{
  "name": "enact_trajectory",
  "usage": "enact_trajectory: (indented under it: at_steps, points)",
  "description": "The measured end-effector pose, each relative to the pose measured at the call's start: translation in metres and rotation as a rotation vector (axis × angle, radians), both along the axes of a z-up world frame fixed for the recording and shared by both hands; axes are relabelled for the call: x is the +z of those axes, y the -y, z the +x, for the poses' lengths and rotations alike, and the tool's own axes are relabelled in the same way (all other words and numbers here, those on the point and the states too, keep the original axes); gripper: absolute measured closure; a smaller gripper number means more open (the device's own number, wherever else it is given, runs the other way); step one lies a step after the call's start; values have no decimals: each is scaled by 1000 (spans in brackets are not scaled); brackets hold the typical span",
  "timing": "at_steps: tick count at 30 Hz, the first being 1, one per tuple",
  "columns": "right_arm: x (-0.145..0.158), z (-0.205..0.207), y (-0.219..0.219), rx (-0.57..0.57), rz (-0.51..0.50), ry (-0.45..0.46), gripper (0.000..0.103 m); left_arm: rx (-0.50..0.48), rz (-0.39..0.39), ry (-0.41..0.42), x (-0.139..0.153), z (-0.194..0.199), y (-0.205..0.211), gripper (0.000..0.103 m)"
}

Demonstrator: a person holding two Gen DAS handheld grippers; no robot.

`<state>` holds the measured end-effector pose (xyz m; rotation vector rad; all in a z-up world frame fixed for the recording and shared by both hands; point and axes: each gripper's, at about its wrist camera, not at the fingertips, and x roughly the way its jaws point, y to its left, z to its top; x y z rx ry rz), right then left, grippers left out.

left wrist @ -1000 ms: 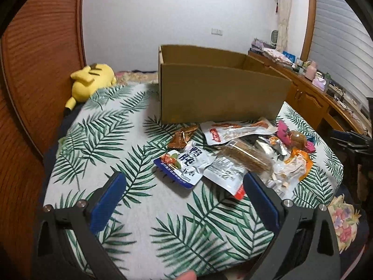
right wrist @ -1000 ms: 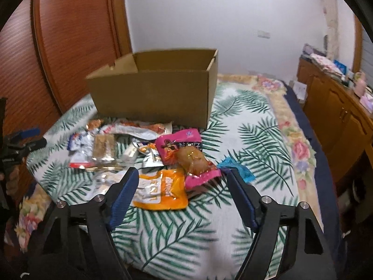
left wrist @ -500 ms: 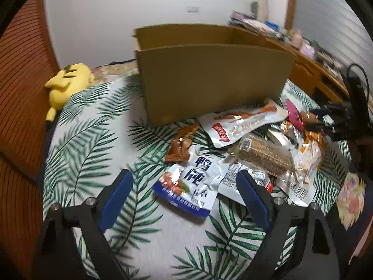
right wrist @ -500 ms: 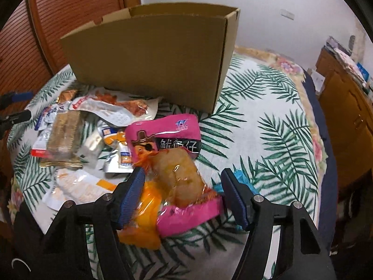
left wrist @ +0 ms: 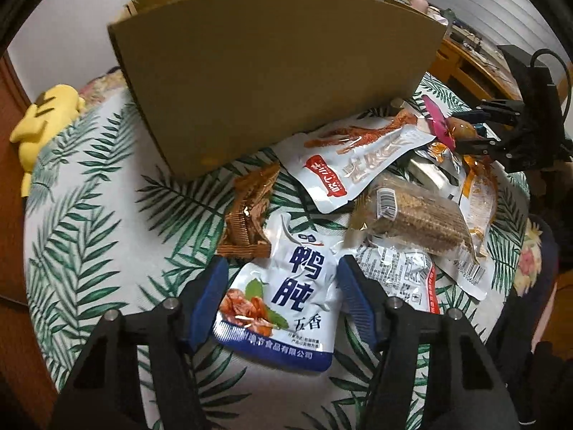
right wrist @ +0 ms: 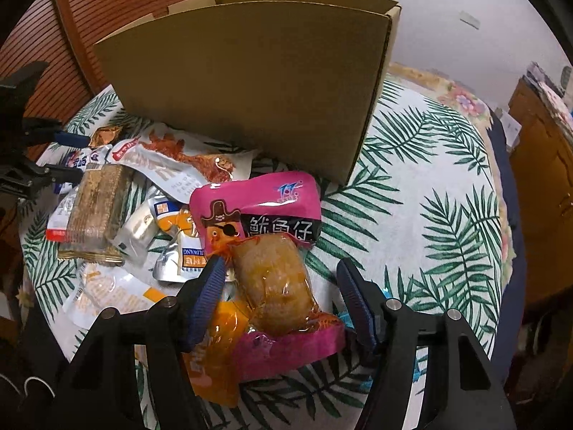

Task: Organize snacks
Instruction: 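Grasp the pink squid pouch with right tool while left tool grasps white duck pouch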

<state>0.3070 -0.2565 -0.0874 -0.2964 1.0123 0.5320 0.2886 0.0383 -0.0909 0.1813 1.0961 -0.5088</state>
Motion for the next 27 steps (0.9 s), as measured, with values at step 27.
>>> enact_trajectory:
  at_steps: [27]
  points:
    - [-8, -4, -22, 56, -20, -26, 61, 20, -10, 91, 6, -36, -18, 63]
